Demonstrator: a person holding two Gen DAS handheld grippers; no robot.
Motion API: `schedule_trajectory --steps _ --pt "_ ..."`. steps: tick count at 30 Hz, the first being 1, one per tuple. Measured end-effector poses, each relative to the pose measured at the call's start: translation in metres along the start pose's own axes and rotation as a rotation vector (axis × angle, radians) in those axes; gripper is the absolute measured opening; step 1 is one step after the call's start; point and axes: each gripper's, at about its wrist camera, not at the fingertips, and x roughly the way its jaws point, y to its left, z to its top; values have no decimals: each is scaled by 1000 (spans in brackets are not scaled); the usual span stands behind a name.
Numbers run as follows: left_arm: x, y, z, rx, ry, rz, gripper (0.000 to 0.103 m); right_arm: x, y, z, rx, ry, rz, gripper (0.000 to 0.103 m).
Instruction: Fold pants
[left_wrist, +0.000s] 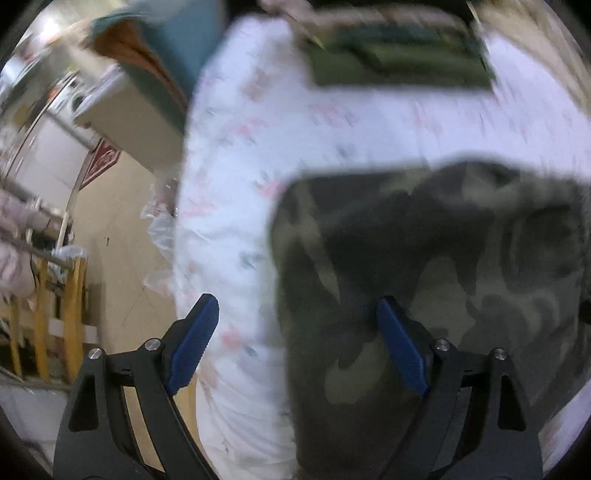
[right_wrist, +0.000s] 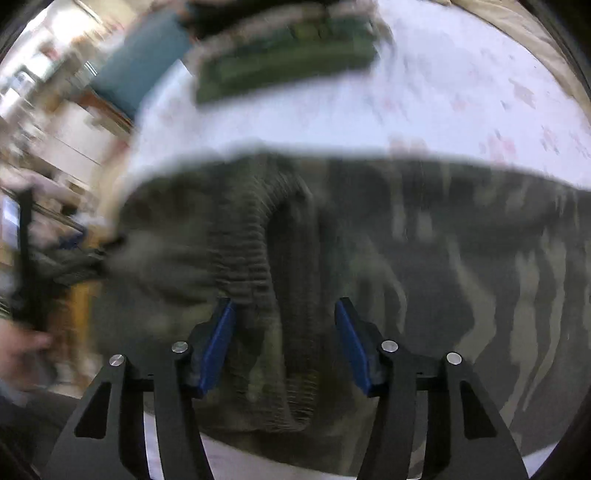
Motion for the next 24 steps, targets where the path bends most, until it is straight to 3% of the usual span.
schedule_trajectory --steps 3,6,10,13,15,18,20,22,24 --pt "-10 -7 1 47 -14 53 85 15 -1 -12 -7 -27 -67 69" --pt "-41 8 5 -47 -82 -12 85 -6 -5 -8 14 -53 -42 69" --pt "-67 19 2 -164 -114 -114 85 -68 -43 -14 134 -226 -29 71" --pt "-72 21 -4 -220 -97 -178 85 -108 -103 -36 350 -352 -38 72" --pt "-73 21 -6 -236 -97 -189 85 -130 -149 -60 534 -430 -58 80" --pt "-70 22 -8 -257 -99 -170 85 -158 -216 -112 814 -536 -217 81" --pt "-63 23 -7 -264 -78 -160 85 -170 -251 -147 979 -550 -344 81" --pt "-58 23 -7 -275 -61 -162 85 -172 -280 -174 1111 -518 -372 81" --pt "-55 22 -5 -279 -49 -169 85 -167 -299 -185 1161 -487 -369 81"
